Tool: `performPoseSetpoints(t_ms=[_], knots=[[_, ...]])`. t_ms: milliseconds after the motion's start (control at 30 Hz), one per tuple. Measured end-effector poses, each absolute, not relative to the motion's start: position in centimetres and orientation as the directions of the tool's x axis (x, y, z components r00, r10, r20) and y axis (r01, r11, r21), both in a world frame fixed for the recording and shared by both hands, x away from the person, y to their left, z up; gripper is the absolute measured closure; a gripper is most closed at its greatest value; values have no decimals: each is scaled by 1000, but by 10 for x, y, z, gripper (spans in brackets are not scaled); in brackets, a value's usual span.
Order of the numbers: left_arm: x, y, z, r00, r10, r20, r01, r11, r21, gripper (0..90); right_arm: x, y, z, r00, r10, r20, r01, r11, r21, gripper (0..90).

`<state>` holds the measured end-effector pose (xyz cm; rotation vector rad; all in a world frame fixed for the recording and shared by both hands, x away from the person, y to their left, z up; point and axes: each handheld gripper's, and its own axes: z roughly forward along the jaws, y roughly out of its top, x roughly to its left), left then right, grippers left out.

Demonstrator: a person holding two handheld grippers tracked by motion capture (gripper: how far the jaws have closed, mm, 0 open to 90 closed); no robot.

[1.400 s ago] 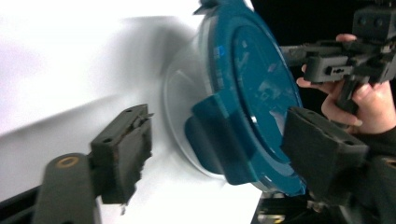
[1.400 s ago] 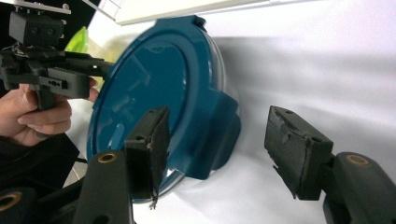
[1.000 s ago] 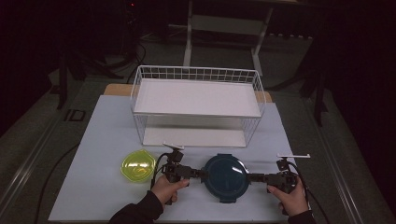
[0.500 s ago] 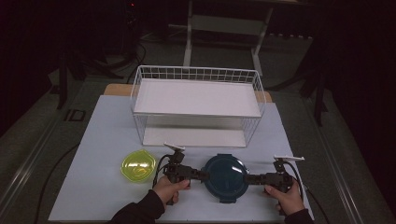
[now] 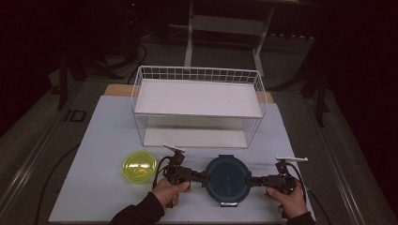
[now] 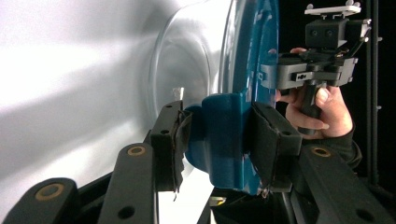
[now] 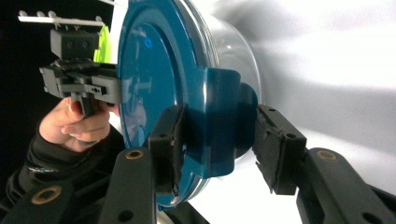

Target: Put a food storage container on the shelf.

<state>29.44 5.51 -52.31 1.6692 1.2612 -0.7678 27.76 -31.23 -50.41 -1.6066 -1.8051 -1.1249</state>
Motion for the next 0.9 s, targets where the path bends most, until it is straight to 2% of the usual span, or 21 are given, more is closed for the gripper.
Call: performPoseSetpoints(t_ms=[300,900], knots=[[293,59,-506,340,405,-849,940,-104,326,571,276,-310,-494,-234,564,792,954,-22,298,546],[286,77,-448,438,388,-811,893,-86,442,577,276,-297,-441,-335,551,765,917,4,398,546]])
